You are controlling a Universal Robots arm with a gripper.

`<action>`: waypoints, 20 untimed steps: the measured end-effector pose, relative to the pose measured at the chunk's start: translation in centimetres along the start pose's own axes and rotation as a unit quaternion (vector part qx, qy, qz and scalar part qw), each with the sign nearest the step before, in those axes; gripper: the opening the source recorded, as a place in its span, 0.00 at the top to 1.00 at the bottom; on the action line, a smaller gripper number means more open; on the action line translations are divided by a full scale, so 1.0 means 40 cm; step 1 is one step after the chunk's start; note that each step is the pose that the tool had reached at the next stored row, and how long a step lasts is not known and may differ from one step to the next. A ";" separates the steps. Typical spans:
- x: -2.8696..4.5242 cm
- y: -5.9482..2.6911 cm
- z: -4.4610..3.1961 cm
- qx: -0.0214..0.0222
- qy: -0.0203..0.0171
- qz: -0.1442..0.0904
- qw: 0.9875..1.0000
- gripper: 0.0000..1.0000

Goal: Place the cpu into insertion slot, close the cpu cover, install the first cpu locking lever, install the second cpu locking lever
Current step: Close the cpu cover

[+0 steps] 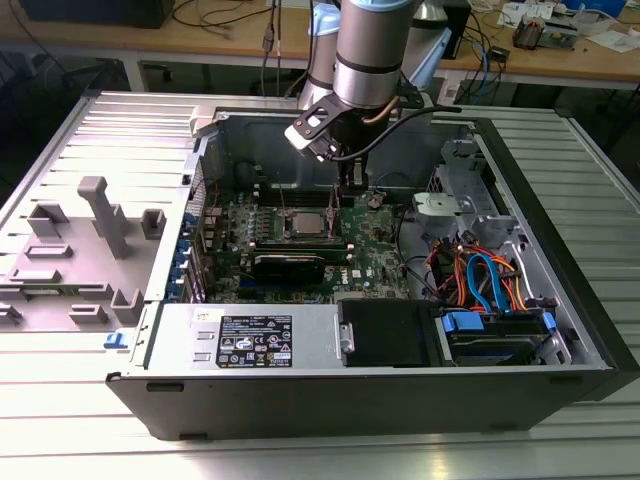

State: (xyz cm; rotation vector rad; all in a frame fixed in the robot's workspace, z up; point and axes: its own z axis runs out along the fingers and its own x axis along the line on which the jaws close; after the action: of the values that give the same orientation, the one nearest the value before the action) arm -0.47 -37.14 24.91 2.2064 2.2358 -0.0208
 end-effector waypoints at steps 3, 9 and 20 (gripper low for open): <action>0.000 0.000 0.000 0.000 0.000 0.000 1.000 0.89; 0.000 -0.007 0.000 0.000 0.000 0.000 1.000 0.89; 0.000 -0.015 0.000 0.000 0.000 0.000 1.000 0.89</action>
State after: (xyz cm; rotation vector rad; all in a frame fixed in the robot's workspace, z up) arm -1.06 -37.14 24.91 2.2063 2.2359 -0.0208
